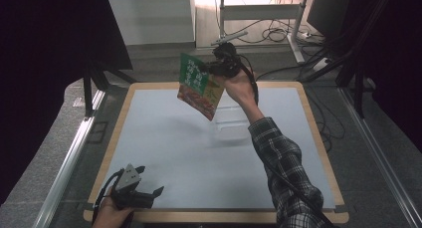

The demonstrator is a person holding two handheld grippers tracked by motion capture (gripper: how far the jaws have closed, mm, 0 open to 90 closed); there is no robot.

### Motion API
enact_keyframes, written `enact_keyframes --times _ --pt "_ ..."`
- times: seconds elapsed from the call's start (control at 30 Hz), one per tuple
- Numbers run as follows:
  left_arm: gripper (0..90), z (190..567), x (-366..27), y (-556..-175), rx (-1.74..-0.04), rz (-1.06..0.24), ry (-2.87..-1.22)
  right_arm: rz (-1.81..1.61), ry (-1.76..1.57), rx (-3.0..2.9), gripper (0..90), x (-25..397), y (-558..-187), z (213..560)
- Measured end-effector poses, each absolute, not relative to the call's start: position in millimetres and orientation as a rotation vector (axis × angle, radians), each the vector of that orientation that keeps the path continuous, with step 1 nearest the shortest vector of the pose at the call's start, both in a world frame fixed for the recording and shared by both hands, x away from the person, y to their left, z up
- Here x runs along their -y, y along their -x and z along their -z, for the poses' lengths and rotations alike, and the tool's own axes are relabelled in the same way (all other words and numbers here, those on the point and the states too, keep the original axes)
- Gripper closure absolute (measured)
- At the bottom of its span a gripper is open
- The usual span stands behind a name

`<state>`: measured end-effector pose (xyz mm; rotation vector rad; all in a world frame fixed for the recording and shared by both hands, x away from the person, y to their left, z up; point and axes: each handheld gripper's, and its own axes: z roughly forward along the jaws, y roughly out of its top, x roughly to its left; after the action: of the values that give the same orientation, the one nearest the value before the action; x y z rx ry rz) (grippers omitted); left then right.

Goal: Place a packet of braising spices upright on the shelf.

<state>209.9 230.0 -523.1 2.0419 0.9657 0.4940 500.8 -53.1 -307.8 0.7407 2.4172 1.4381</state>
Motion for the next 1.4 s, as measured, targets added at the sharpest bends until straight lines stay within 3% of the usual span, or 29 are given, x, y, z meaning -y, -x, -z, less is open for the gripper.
enact_keyframes --times 0.6,1.4 --pt "5.0 523 -230 -210 -0.961 -0.49 -2.046 -1.385 -0.822 -2.34 89.2 77 -545 311" --pt "4.9 523 -229 -211 -0.966 -0.491 -2.053 -1.31 -0.952 -2.383 89.1 143 -538 322"
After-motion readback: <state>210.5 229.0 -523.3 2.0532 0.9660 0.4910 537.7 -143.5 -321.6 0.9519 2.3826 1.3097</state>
